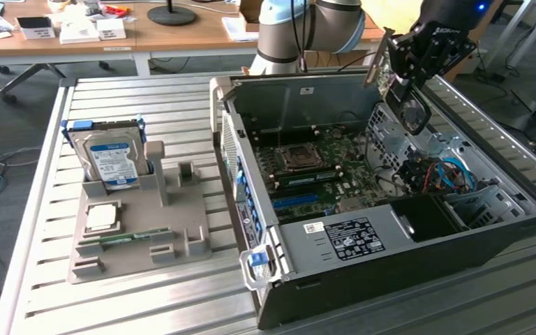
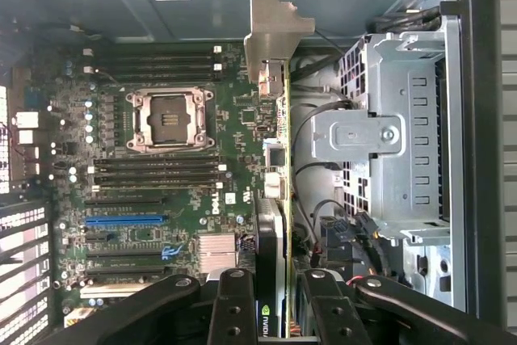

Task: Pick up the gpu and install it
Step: 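Pick up the gpu and move the gpu toward the slot, then insert the gpu into the slot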

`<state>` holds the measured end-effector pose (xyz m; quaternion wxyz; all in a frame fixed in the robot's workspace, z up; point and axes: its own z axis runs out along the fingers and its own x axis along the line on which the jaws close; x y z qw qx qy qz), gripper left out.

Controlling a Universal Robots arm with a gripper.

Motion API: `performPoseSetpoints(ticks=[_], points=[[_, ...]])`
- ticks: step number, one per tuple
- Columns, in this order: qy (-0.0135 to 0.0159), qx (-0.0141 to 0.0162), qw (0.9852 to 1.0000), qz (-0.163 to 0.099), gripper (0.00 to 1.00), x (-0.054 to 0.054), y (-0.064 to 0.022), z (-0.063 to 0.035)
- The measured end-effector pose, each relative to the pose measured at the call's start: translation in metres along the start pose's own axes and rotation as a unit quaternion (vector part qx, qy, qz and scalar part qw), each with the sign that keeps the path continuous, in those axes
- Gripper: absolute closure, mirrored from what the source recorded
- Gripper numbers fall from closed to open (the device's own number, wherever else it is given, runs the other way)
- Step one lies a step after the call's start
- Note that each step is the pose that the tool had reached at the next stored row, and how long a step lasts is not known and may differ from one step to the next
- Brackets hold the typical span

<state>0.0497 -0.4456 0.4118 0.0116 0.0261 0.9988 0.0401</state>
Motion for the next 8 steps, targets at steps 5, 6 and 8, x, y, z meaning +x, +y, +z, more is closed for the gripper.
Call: performPoseSetpoints(ticks=[5,6,8], points=[[0.0000,0.0000,1.0000,0.000,0.73,-0.0001,0.0000,0.0000],[0.0000,0.0000,1.0000,0.000,0.73,-0.0001,0.0000,0.0000],[0.0000,0.0000,1.0000,0.000,0.73,0.0000,0.0000,0.0000]])
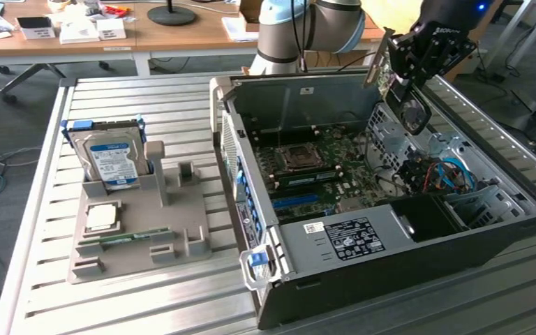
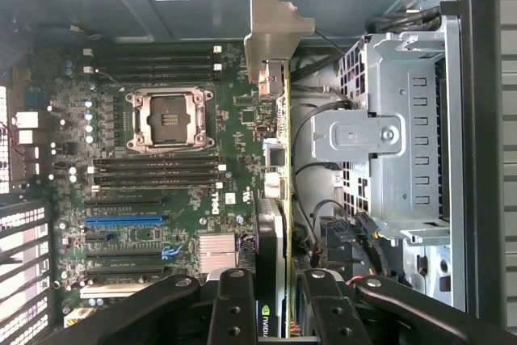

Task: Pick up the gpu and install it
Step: 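Insert the gpu into the slot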

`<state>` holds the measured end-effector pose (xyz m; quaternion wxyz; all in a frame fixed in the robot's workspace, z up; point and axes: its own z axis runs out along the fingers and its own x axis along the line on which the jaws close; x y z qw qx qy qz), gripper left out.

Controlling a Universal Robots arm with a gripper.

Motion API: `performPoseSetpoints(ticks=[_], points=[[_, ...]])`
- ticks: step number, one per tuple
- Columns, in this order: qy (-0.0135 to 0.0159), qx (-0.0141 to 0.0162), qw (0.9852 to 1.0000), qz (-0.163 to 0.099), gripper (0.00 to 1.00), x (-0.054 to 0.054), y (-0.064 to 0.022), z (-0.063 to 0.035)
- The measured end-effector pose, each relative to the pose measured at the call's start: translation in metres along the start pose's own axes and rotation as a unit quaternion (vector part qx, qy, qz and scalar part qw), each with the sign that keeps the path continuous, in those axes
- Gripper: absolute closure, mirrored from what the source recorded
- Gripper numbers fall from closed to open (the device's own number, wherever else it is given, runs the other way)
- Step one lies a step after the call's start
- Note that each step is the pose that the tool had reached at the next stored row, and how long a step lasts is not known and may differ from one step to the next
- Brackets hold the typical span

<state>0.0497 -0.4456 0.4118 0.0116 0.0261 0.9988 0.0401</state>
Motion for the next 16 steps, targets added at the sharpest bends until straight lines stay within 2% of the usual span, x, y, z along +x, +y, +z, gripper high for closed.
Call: performPoseSetpoints(ticks=[9,16], points=[[0.0007,-0.0002,1.0000,-0.009,0.73,0.0000,0.0000,0.0000],[0.0027,-0.0006,0.9995,-0.033,0.73,0.0000,0.0000,0.0002]])
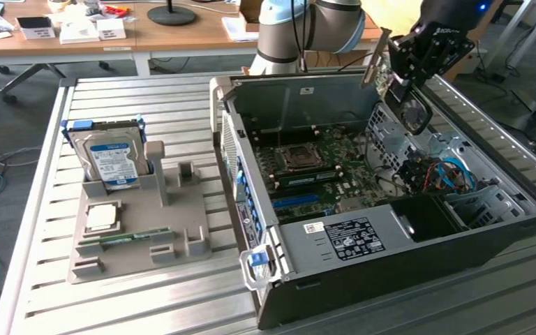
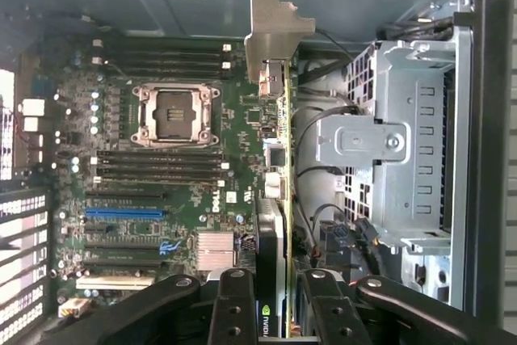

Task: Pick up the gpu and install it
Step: 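Insert the gpu into the slot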

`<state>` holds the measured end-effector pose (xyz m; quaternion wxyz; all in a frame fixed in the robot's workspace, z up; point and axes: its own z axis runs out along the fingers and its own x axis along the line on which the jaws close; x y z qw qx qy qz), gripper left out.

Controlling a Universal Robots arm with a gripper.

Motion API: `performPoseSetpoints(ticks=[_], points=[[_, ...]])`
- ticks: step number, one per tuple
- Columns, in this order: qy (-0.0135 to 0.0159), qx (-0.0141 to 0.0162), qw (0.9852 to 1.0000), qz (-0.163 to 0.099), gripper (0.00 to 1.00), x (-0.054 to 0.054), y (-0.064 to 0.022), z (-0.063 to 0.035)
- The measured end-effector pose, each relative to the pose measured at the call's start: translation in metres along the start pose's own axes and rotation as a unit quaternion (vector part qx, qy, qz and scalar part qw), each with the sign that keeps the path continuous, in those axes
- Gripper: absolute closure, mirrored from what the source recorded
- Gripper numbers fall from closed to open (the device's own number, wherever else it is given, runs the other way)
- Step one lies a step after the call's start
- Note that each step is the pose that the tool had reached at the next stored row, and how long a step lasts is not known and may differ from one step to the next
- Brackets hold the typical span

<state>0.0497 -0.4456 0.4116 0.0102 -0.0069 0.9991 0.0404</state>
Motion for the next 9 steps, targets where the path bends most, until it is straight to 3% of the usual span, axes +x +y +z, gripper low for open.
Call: performPoseSetpoints(ticks=[9], points=[[0.0036,-0.0010,0.9990,-0.045,0.73,0.0000,0.0000,0.0005]])
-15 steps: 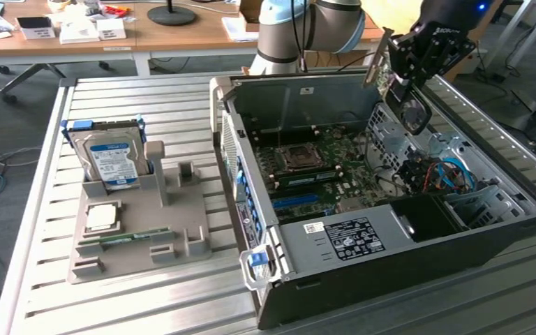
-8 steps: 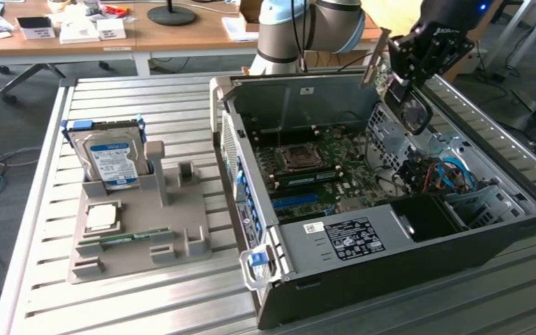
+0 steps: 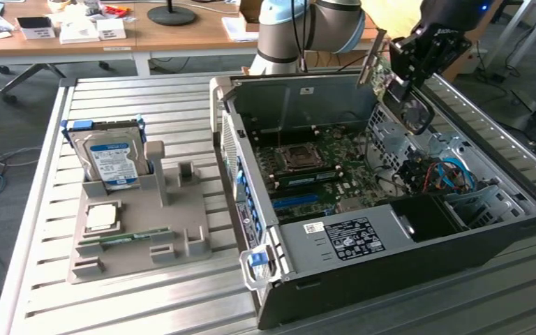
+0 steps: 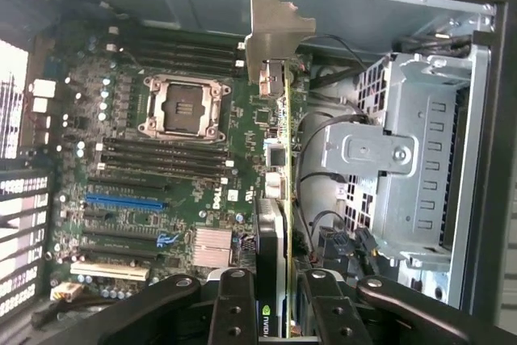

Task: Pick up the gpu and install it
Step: 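Insert the gpu into the slot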

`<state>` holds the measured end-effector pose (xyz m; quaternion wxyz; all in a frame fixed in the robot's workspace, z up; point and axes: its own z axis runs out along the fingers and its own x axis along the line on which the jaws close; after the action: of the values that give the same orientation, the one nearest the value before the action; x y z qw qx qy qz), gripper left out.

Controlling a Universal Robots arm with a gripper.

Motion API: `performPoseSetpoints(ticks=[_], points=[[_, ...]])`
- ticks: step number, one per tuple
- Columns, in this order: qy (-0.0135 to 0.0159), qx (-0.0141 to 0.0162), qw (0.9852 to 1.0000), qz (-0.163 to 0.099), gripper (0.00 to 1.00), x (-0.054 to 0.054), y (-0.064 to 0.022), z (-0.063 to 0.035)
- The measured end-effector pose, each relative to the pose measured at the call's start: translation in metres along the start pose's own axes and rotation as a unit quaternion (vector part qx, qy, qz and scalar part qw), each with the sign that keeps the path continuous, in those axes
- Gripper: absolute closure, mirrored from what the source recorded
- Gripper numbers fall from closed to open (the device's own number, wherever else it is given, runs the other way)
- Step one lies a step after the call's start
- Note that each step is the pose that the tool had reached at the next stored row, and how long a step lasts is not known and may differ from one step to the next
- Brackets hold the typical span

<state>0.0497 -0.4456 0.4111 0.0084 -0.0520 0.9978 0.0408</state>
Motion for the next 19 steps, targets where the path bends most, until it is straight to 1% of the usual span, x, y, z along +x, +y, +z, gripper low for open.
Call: performPoseSetpoints(ticks=[6,12,19], points=[[0.0027,-0.0007,0.9994,-0.033,0.73,0.0001,0.0000,0.0003],[0.0052,-0.0014,0.9979,-0.065,0.73,0.0001,0.0000,0.0005],[0.0053,-0.0014,0.9978,-0.066,0.73,0.0001,0.0000,0.0005]])
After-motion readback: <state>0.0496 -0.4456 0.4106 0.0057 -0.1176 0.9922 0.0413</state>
